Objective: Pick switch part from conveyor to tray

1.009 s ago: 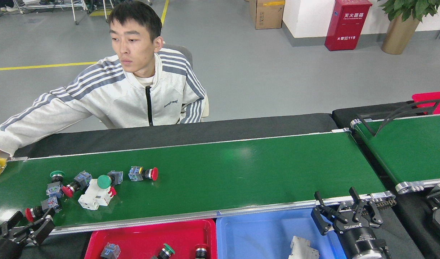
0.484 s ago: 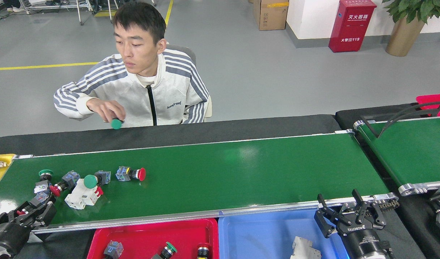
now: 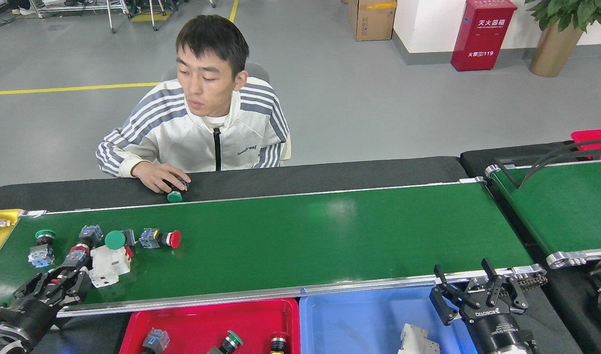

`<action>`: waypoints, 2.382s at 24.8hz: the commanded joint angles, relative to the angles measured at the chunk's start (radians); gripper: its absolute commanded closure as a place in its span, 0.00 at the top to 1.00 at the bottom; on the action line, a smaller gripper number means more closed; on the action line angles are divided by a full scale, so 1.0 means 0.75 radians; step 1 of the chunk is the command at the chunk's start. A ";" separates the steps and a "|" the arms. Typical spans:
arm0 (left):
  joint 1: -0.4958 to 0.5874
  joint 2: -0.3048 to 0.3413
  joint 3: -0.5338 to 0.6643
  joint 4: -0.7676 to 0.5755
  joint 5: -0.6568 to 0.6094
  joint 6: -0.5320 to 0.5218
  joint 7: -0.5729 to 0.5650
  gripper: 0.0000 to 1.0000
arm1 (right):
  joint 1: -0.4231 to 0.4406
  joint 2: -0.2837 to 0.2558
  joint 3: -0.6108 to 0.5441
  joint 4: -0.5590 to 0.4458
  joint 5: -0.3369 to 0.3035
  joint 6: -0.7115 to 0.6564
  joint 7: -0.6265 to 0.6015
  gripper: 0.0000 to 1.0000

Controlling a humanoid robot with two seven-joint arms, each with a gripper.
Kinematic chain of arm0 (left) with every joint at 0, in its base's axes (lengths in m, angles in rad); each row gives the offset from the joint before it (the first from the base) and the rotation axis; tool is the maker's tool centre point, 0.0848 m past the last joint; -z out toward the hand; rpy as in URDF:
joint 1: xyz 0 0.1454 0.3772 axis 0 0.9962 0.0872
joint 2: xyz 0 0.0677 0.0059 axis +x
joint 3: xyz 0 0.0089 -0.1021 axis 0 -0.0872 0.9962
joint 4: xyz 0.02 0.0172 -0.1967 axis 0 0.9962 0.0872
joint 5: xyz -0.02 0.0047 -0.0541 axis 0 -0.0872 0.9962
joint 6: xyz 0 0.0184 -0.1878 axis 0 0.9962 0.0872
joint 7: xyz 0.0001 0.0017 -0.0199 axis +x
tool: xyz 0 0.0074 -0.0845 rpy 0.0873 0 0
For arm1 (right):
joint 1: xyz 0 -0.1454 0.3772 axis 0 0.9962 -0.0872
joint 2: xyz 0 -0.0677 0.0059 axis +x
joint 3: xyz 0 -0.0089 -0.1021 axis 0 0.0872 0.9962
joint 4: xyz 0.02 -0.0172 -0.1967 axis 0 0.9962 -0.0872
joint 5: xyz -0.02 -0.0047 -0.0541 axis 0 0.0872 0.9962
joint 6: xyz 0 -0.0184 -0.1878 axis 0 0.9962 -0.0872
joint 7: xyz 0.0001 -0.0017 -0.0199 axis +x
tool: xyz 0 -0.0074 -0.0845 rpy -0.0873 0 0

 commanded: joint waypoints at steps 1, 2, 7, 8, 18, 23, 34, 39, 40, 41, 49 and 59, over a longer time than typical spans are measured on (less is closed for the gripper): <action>0.046 0.011 0.001 -0.091 0.023 -0.084 0.005 0.15 | -0.007 -0.014 -0.003 -0.016 -0.005 0.002 -0.016 1.00; 0.091 0.009 0.005 -0.149 0.027 -0.115 0.005 0.15 | -0.007 -0.014 -0.003 -0.016 -0.003 0.002 -0.016 1.00; 0.390 0.001 0.005 -0.431 0.162 -0.121 -0.003 0.25 | 0.001 -0.018 -0.003 -0.016 -0.005 0.000 -0.016 1.00; 0.465 -0.001 0.007 -0.501 0.162 -0.121 -0.005 0.31 | 0.001 -0.018 -0.003 -0.016 -0.005 0.000 -0.016 1.00; 0.647 -0.100 -0.005 -0.779 0.160 -0.121 -0.005 0.95 | 0.001 -0.030 -0.003 -0.018 -0.005 0.000 -0.016 1.00; 0.647 -0.153 0.005 -0.795 0.154 -0.121 -0.005 0.99 | 0.001 -0.030 -0.003 -0.016 -0.003 0.000 -0.016 1.00; 0.512 -0.102 0.296 -0.513 0.125 0.180 0.001 0.99 | -0.001 -0.032 -0.001 -0.018 -0.005 -0.028 -0.016 1.00; 0.396 -0.049 0.296 -0.400 -0.007 0.304 0.007 0.99 | 0.001 -0.032 -0.001 -0.016 -0.005 -0.030 -0.016 1.00; 0.357 -0.051 0.296 -0.370 -0.048 0.323 0.007 0.99 | 0.001 -0.032 -0.001 -0.016 -0.005 -0.030 -0.016 1.00; 0.312 -0.048 0.296 -0.331 -0.085 0.331 0.007 0.99 | 0.001 -0.032 -0.001 -0.016 -0.005 -0.030 -0.016 1.00; -0.017 0.031 0.290 0.105 -0.202 0.337 0.009 0.99 | 0.001 -0.032 0.001 -0.016 -0.005 -0.030 -0.016 1.00; -0.249 0.142 0.022 0.498 -0.214 0.560 0.169 0.98 | -0.009 -0.034 0.003 -0.014 -0.003 -0.032 -0.016 1.00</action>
